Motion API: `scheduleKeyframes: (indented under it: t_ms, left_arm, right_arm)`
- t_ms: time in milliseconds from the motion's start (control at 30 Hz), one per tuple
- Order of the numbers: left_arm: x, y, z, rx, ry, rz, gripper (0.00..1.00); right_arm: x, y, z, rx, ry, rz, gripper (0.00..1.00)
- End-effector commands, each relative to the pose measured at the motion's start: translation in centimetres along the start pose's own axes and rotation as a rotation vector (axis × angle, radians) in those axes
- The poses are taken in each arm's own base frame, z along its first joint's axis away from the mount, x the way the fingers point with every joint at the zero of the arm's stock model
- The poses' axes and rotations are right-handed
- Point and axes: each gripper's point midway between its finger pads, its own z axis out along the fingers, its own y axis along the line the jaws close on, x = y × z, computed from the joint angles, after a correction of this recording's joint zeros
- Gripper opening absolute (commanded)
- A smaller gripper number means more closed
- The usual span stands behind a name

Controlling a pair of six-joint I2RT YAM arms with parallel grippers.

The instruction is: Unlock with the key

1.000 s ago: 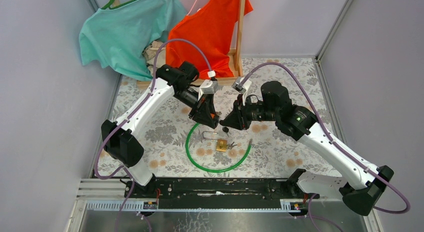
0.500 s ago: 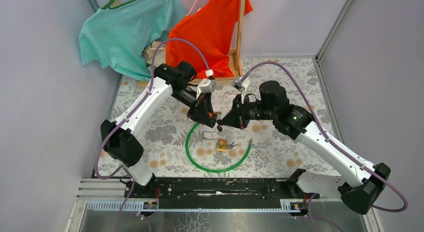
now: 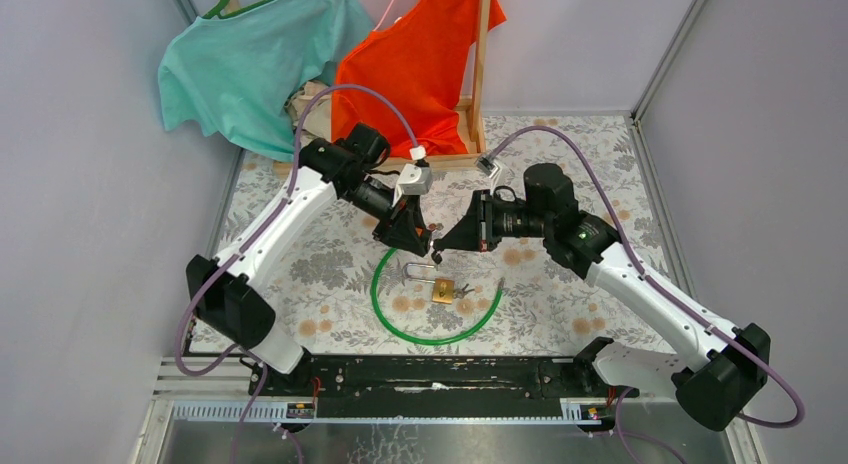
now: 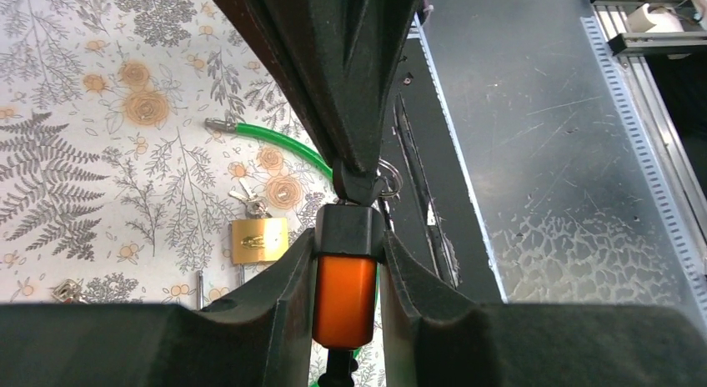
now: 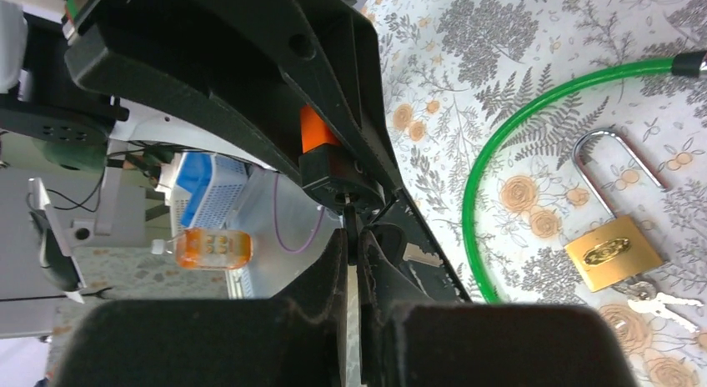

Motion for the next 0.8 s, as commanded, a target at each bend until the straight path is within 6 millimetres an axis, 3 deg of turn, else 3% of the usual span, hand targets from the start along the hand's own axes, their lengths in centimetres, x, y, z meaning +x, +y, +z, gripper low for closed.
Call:
scheduleKeyframes:
  t_ms: [0, 67, 100, 167, 267, 367, 533, 767]
  left_arm:
    - [-1.2, 1.5, -0.4, -0.115, -0.008, 0.067, 0.01]
    - [-1.4, 1.1, -0.3, -0.101, -0.024, 0.043, 0.01]
    - [-1.7, 0.8, -0.2, -0.082, -0.042, 0.022, 0.0]
    - [-2.0, 0.0, 0.1, -0.027, -0.078, -0.024, 0.0]
    - [-2.7, -1.3, 0.6, 0.073, -0.137, -0.101, 0.01]
    - [-2.8, -1.8, 0.7, 0.128, -0.161, -0.171, 0.02]
    - [-2.1, -2.0, 1.0, 0.175, -0.15, -0.249, 0.04]
    - [-1.6, -2.1, 1.2, 0.182, -0.146, -0.287, 0.05]
  right_arm:
    - [-1.0, 2.6, -0.7, -0.096, -0.016, 0.026, 0.0]
    - [-1.3, 2.6, -1.1, -0.074, -0.025, -0.041, 0.01]
    - [-1.6, 2.4, -1.4, -0.044, -0.036, -0.112, 0.17]
    - [-2.8, 1.9, -2.6, 0.031, -0.102, -0.293, 0.64]
    - [-3.7, 1.9, -4.0, 0.055, -0.212, -0.628, 0.99]
    - [-3.8, 2.2, -4.4, 0.07, -0.279, -0.936, 1.0]
    - [-2.1, 1.9, -3.0, 0.078, -0.192, -1.344, 1.0]
    - [-2.0, 1.9, -1.5, 0.134, -0.088, -1.581, 1.0]
